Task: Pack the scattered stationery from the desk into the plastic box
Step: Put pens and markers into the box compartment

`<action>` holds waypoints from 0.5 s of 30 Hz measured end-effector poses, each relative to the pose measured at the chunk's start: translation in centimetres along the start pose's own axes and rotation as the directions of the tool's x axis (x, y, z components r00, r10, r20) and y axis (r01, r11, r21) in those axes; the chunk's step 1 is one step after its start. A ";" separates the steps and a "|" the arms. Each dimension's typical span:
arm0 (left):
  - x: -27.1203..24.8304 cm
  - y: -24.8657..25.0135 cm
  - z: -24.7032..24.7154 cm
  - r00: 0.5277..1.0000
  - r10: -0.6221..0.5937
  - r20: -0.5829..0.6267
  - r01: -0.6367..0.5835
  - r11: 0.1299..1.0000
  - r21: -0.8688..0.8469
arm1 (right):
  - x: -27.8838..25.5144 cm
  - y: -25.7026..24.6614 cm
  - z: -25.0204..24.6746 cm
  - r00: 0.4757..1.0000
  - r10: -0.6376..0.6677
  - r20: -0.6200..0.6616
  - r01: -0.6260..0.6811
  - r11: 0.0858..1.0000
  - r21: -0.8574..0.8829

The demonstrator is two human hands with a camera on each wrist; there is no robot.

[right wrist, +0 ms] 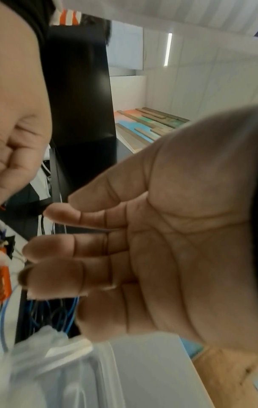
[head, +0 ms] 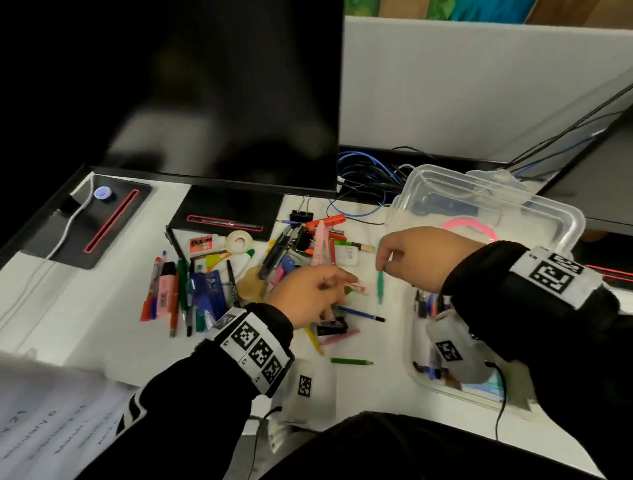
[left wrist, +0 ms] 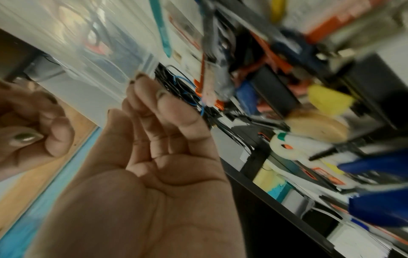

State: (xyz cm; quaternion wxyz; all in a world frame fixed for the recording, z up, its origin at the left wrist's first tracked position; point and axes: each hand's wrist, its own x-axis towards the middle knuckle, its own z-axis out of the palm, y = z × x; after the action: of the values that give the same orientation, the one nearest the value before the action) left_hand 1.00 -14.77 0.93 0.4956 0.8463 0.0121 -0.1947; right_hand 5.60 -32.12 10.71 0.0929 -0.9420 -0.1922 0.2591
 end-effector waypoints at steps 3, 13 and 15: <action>-0.8 -2.0 -3.4 0.998 -0.021 -0.064 0.027 0.995 0.094 | 1.2 -3.3 0.9 0.997 -0.071 -0.001 0.071 0.997 0.028; -3.4 -10.3 -13.3 0.886 -0.189 -0.424 0.260 0.959 0.116 | 8.6 -12.1 10.7 0.965 -0.181 0.188 0.172 0.983 0.060; -3.5 -11.8 -14.0 0.862 -0.240 -0.447 0.330 0.935 0.133 | 9.6 -13.3 11.7 0.954 -0.199 0.223 0.189 0.980 0.065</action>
State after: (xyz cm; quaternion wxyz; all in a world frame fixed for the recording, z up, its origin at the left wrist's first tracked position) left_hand -0.25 3.65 -1.64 0.3567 0.9034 0.2249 -0.0778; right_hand 2.88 -15.16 0.05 0.1154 -0.8802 -0.2877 0.3594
